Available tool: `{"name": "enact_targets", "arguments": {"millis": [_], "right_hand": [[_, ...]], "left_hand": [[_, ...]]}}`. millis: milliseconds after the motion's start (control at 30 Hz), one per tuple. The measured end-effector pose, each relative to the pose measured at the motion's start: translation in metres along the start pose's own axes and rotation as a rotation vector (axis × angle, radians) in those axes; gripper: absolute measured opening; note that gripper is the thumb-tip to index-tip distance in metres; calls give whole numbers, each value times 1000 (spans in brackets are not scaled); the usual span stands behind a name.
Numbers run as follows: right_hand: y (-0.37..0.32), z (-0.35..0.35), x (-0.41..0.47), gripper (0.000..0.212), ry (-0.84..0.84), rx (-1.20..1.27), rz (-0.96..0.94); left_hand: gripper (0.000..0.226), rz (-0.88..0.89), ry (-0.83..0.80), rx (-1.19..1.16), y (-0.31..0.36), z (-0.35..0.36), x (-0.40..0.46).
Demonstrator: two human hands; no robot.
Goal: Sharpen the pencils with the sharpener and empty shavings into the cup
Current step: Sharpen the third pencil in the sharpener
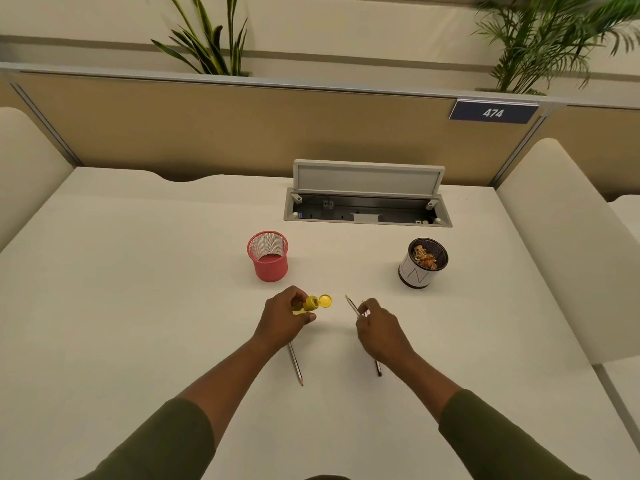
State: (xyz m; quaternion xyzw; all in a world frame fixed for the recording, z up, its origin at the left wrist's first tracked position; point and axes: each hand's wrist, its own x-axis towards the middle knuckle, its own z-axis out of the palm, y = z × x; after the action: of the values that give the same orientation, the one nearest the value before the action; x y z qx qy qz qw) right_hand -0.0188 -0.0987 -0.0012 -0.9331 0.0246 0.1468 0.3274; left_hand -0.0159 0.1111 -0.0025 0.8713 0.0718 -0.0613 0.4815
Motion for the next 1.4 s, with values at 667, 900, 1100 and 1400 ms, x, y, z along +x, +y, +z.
{"name": "enact_targets", "arguments": {"millis": [667, 900, 1100, 1400], "right_hand": [[-5, -50, -33, 24, 62, -290, -387], [1, -64, -33, 18, 125, -438, -574], [6, -75, -33, 16, 229, -498, -716], [10, -87, -25, 8, 265, -701, -950]], "left_hand": [[31, 139, -103, 131, 21, 10, -5], [30, 202, -85, 132, 25, 0, 4], [35, 273, -117, 104, 31, -2, 6], [23, 335, -232, 399, 32, -2, 11]]}}
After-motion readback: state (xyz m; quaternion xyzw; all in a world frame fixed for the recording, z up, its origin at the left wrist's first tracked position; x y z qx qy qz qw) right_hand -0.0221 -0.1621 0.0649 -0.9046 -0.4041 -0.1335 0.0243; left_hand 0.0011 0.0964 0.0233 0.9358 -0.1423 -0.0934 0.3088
